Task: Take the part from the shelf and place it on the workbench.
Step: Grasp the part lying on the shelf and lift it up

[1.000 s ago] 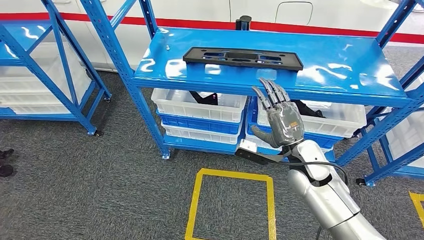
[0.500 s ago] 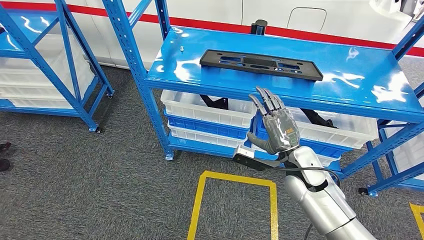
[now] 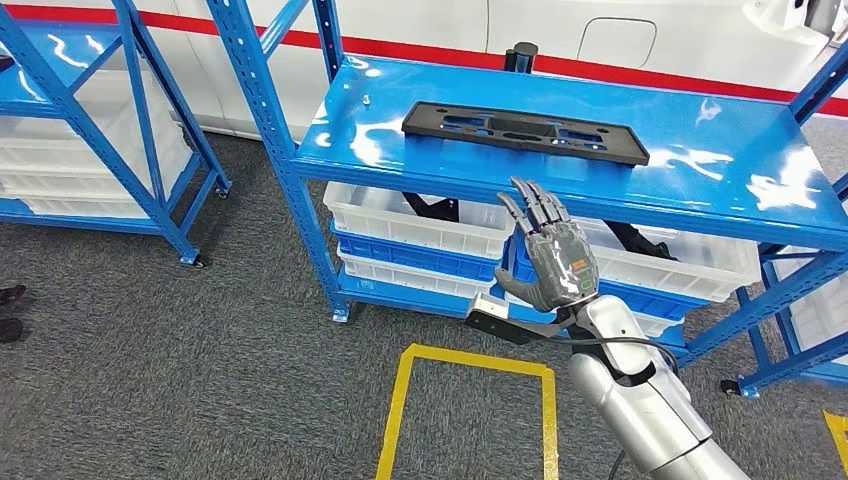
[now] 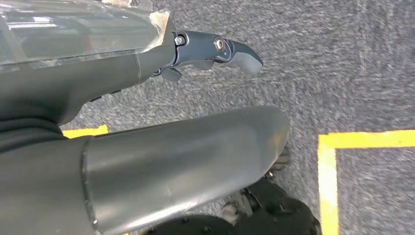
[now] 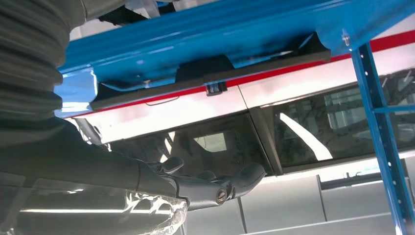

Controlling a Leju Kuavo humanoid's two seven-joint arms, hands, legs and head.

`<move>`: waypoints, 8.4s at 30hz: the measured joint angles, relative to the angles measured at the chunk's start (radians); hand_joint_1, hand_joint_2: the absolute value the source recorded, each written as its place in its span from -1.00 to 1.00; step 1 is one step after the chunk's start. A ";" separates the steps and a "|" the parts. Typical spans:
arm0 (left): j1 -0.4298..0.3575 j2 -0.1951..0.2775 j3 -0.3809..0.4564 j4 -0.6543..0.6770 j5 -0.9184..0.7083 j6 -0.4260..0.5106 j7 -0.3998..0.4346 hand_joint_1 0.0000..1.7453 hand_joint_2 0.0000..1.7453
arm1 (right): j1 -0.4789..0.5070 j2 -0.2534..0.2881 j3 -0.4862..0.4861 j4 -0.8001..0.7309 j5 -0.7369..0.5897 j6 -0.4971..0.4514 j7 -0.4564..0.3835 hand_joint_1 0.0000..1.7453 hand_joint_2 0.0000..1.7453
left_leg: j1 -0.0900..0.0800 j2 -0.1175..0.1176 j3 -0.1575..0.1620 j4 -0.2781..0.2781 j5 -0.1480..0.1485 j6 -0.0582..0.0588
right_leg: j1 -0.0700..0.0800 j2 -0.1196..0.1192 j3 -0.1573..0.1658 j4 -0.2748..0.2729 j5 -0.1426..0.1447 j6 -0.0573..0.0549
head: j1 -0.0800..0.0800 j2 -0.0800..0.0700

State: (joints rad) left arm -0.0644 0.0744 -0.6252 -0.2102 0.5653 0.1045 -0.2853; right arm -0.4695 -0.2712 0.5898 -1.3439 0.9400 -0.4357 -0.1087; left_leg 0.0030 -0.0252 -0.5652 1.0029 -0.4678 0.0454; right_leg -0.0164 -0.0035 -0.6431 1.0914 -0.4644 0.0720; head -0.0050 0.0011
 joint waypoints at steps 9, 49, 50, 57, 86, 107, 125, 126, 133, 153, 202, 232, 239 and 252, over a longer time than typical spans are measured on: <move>0.000 -0.001 0.000 0.000 0.000 0.000 0.000 -1.00 -1.00 | 0.000 0.000 0.000 0.000 0.002 -0.002 0.001 -1.00 1.00 | 0.000 -0.001 0.002 0.000 -0.003 -0.002 | 0.000 0.000 0.016 -0.036 0.014 0.000 | 0.000 0.000; -0.004 -0.010 -0.004 0.002 0.007 0.074 0.000 -1.00 -1.00 | -0.149 0.036 -0.010 0.239 0.275 0.189 0.230 -1.00 1.00 | -0.009 0.016 -0.051 0.016 0.034 -0.019 | 0.003 0.003 0.093 -0.092 -0.014 -0.052 | -0.001 0.000; -0.004 -0.010 -0.004 0.002 0.007 0.074 0.000 -1.00 -1.00 | -0.152 0.039 -0.007 0.245 0.275 0.188 0.231 -1.00 1.00 | -0.009 0.016 -0.051 0.017 0.034 -0.018 | 0.003 0.003 0.093 -0.092 -0.014 -0.052 | -0.001 0.000; -0.004 -0.011 -0.004 0.002 0.008 0.074 0.000 -1.00 -1.00 | -0.161 0.048 0.002 0.271 0.275 0.187 0.231 -1.00 1.00 | -0.009 0.016 -0.051 0.017 0.033 -0.017 | 0.004 0.003 0.093 -0.092 -0.014 -0.050 | -0.001 0.000; -0.021 -0.016 -0.018 0.000 -0.005 0.068 0.018 -1.00 -1.00 | -0.390 0.103 -0.048 0.781 0.333 0.098 0.370 -0.35 1.00 | -0.005 0.017 -0.050 0.016 0.033 -0.018 | 0.007 0.003 0.092 -0.092 -0.014 -0.051 | -0.001 0.000; -0.034 -0.016 -0.027 -0.001 -0.002 0.075 0.001 -1.00 -1.00 | -0.397 0.095 -0.061 0.818 0.297 0.095 0.317 0.95 1.00 | -0.004 0.017 -0.049 0.016 0.033 -0.018 | 0.007 0.003 0.093 -0.092 -0.014 -0.051 | -0.001 0.000; -0.033 -0.014 -0.032 -0.001 -0.026 0.089 -0.020 -1.00 1.00 | -0.370 0.097 -0.064 0.791 0.280 0.039 0.284 1.00 1.00 | -0.004 0.017 -0.049 0.016 0.033 -0.018 | 0.007 0.003 0.093 -0.092 -0.014 -0.051 | -0.001 0.000; -0.033 -0.014 -0.035 -0.001 -0.029 0.097 -0.019 -1.00 1.00 | -0.369 0.096 -0.064 0.789 0.277 0.038 0.282 1.00 1.00 | -0.004 0.017 -0.049 0.016 0.033 -0.018 | 0.007 0.003 0.093 -0.092 -0.014 -0.051 | -0.001 0.000; -0.033 -0.013 -0.046 -0.001 -0.021 0.105 0.005 -1.00 1.00 | -0.314 0.098 -0.121 0.677 0.033 -0.007 0.117 1.00 1.00 | -0.004 0.018 -0.050 0.016 0.033 -0.018 | 0.007 0.004 0.093 -0.092 -0.014 -0.051 | -0.001 0.000; -0.025 -0.013 -0.045 0.000 0.003 0.113 0.011 -1.00 1.00 | -0.113 0.101 -0.250 0.195 -0.589 0.101 -0.089 1.00 1.00 | -0.004 0.017 -0.051 0.016 0.032 -0.018 | 0.007 0.004 0.092 -0.092 -0.014 -0.051 | -0.001 0.000; 0.012 -0.025 0.006 0.019 0.084 0.093 -0.078 -1.00 1.00 | 0.233 0.053 -0.379 -0.578 -1.235 0.476 -0.211 1.00 1.00 | 0.005 0.018 0.019 0.075 -0.065 -0.032 | -0.001 0.006 0.041 -0.068 0.021 -0.060 | -0.003 0.000; 0.016 -0.026 0.005 0.028 0.074 0.093 -0.076 -1.00 1.00 | 0.302 0.053 -0.354 -0.605 -1.112 0.498 -0.261 1.00 1.00 | 0.013 0.022 -0.058 0.200 -0.050 -0.056 | -0.005 0.000 0.082 -0.096 0.004 -0.058 | 0.000 0.000; 0.015 -0.027 0.004 0.029 0.072 0.095 -0.077 -1.00 1.00 | 0.324 0.053 -0.349 -0.623 -1.079 0.510 -0.266 1.00 1.00 | 0.001 0.020 0.056 -0.008 -0.033 -0.015 | -0.002 -0.002 0.049 -0.076 0.023 -0.015 | 0.002 0.000; 0.014 -0.032 0.004 0.029 0.065 0.097 -0.093 -1.00 1.00 | 0.343 0.052 -0.337 -0.627 -1.048 0.527 -0.264 1.00 1.00 | -0.016 0.014 -0.098 -0.003 0.109 -0.014 | 0.015 0.018 0.237 -0.140 -0.109 -0.032 | 0.006 0.000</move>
State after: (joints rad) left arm -0.0502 0.0421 -0.6210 -0.1811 0.6307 0.2017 -0.3781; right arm -0.1270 -0.2189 0.2525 -1.9711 -0.1084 0.0909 -0.3729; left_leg -0.0134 -0.0108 -0.6632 0.9999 -0.3587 0.0319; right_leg -0.0017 0.0146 -0.4063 0.9519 -0.5734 0.0399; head 0.0008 0.0011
